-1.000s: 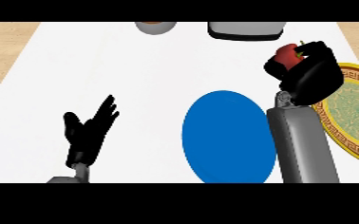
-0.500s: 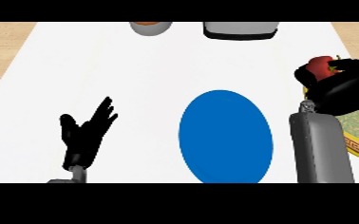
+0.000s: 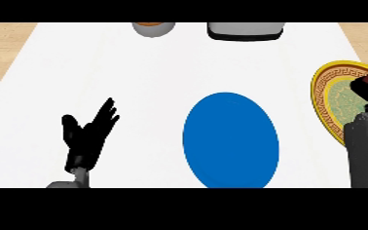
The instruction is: Pick the bell pepper from the plate and place it in the plate
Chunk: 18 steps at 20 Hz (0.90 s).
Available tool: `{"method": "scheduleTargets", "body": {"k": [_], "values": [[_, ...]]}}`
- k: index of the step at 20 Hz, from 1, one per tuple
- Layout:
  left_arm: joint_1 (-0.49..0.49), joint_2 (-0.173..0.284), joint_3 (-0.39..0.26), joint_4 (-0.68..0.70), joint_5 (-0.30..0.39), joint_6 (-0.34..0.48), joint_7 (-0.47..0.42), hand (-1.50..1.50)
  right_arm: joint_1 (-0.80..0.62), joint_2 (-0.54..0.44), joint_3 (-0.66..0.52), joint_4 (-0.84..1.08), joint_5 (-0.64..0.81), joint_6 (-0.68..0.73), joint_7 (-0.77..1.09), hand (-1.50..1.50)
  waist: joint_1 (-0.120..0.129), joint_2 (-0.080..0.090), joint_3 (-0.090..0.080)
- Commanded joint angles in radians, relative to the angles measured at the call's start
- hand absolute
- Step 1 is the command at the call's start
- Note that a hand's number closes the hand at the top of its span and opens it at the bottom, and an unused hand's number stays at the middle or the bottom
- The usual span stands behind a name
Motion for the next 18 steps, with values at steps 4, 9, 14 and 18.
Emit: {"method": "scheduleTargets", "body": {"k": [4,9,14,18], "values": [[0.011,0.004,0.007,-0.04,0.007,-0.002,0.053,0.0,0.051,-0.185,-0.007,0.166,-0.401,-0.146,-0.23,1.5,0.0,0.0,-0.001],[0.064,-0.018,-0.032,-0.022,-0.014,-0.016,-0.02,0.0,-0.004,-0.204,-0.048,0.364,-0.476,0.135,-0.191,-1.5,0.025,0.007,0.0],[-0.007,-0.023,-0.017,-0.001,-0.017,0.001,0.011,0.0,-0.014,-0.236,-0.121,0.451,-0.752,0.162,-0.523,-1.5,0.014,0.01,0.003],[-0.014,-0.001,0.002,0.005,-0.008,-0.017,0.004,0.0,-0.038,-0.217,-0.191,0.462,-0.88,0.133,-0.759,-1.5,0.018,0.011,0.004]]}}
